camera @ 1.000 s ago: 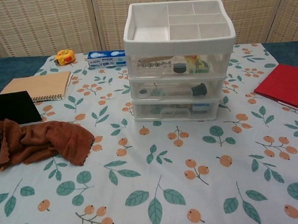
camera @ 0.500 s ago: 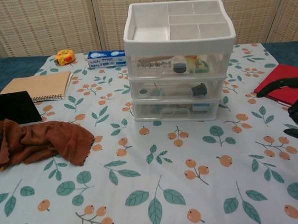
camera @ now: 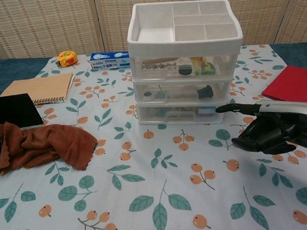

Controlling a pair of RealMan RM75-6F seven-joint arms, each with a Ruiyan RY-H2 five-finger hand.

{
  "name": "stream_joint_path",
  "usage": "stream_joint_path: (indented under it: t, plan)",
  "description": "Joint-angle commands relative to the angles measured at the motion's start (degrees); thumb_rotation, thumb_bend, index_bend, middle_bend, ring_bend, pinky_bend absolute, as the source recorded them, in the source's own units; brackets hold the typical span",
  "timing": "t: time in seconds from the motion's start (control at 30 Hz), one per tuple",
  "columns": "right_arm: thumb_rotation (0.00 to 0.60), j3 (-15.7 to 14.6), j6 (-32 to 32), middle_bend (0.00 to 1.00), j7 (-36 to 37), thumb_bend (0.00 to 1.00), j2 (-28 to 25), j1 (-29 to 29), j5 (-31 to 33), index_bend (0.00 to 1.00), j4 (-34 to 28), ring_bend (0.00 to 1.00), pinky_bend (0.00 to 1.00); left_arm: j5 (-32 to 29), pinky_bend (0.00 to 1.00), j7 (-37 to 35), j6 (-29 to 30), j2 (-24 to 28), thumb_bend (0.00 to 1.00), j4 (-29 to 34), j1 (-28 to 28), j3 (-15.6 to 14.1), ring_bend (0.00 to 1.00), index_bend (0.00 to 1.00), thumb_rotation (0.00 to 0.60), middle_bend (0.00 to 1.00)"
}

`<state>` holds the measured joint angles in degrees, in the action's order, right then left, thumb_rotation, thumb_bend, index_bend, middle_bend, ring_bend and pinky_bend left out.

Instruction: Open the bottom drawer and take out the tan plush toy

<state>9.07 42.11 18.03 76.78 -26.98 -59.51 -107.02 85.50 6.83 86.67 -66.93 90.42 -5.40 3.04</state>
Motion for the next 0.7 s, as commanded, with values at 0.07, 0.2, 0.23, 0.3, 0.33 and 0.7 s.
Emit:
stream_joint_path:
  t: [0.07, 0.2, 0.23, 0.3, 0.33, 0.7]
  plan:
    - [0.6, 3.0, -5.4, 0.88, 6.6, 0.51, 3.3, -2.4, 5.3, 0.0, 2.1, 0.99, 1.0, 0.2, 0.13, -0.2, 0.1, 0.0, 0.18, 0.0, 0.0, 0.0, 0.13, 0.14, 0.6, 0.13]
    - [0.6, 5.2, -9.5, 0.88, 11.8, 0.53, 5.0, -3.8, 9.0, 0.0, 3.4, 0.99, 1.0, 0.1, 0.13, -0.4, 0.2, 0.0, 0.18, -0.2, 0.1, 0.0, 0.13, 0.14, 0.6, 0.13]
    - [0.6, 5.8, -10.5, 0.88, 12.7, 0.54, 5.4, -4.3, 9.9, 0.0, 4.1, 0.99, 1.0, 0.1, 0.13, -0.4, 0.2, 0.0, 0.18, -0.2, 0.1, 0.0, 0.13, 0.14, 0.6, 0.13]
    - [0.6, 6.4, -11.5, 0.88, 13.7, 0.54, 6.2, -4.9, 11.2, 0.0, 5.1, 0.99, 1.0, 0.0, 0.13, -0.5, 0.1, 0.0, 0.18, -0.3, 0.2, 0.0, 0.13, 0.14, 0.6, 0.13]
    - [0.6, 6.6, -11.8, 0.88, 14.1, 0.54, 6.6, -5.2, 11.8, 0.0, 5.6, 0.99, 1.0, 0.0, 0.13, -0.6, 0.2, 0.0, 0.18, -0.3, 0.2, 0.0, 0.13, 0.14, 0.6, 0.13]
    - [0.6, 8.5, -13.6, 0.88, 16.5, 0.56, 10.7, -8.6, 19.1, 0.0, 11.0, 0.99, 1.0, -0.3, 0.13, -0.9, 0.0, 0.3, 0.18, -0.4, 0.2, 0.1, 0.13, 0.14, 0.6, 0.13]
